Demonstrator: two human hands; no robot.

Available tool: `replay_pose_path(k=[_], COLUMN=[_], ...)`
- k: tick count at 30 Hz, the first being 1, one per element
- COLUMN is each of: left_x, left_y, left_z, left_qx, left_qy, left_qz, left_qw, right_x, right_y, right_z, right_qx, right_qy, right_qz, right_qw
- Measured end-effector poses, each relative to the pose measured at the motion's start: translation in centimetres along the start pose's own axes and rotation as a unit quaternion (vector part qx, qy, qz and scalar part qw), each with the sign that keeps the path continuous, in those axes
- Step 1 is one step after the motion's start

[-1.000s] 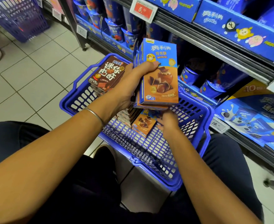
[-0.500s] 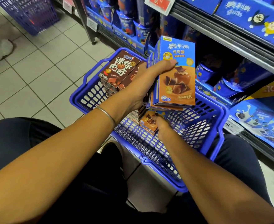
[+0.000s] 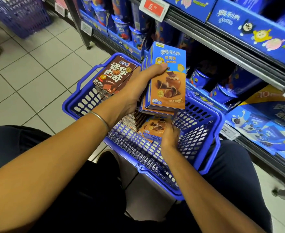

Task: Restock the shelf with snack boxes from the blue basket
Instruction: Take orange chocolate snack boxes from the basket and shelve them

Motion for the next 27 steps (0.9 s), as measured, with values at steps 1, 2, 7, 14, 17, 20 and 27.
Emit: replay_pose_path(k=[1,2,7,14,17,20,27], left_x=[-0.1,-0.3,-1.3,-1.8,-1.6,-1.5,-0.9], left_y=[-0.1,-0.2,-1.1,-1.5,-1.7,-1.8,-1.5], left_z=[-0.2,-0.3,-0.8,-0.5,0.1,0.5,1.4], left_qx=[-0.003,-0.008,-0.006,0.005,0.003,0.000,-0.019], left_qy=[0.000,0.005,0.028,0.018,0.006,0.001,0.018], left_qz=[0.010,0.020,0.031,0.011,0.013,0.023,0.064], left_qw=[1.000,1.000,0.999,1.000,1.000,1.000,0.998], right_x=[-0.5,-1.1,-4.4,-8.3,-9.0,-9.6,-8.7], right_y=[0.2,0.5,1.4,3.3,4.0,4.1,6.3], right_z=[0.1,0.2,2.7,10.4,12.8,14.1,16.0], right_qx=[-0.020,-0.038,-0.073,-0.084,-0.099,-0.109,-0.099], right_qy=[-0.026,-0.054,-0.227,-0.380,-0.378,-0.340,-0.241], right_qz=[0.009,0.018,0.038,0.098,0.175,0.196,0.248], right_qw=[0.999,0.998,0.970,0.916,0.904,0.913,0.933])
Point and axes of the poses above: each hand's wrist, its own y-axis away from the middle knuckle, its own x-axis out of the palm, z = x × y, the point moved 2 cm from there along -y, towards the middle knuckle, and after that the axes turned 10 degrees about -z, right-handed, at the moved point
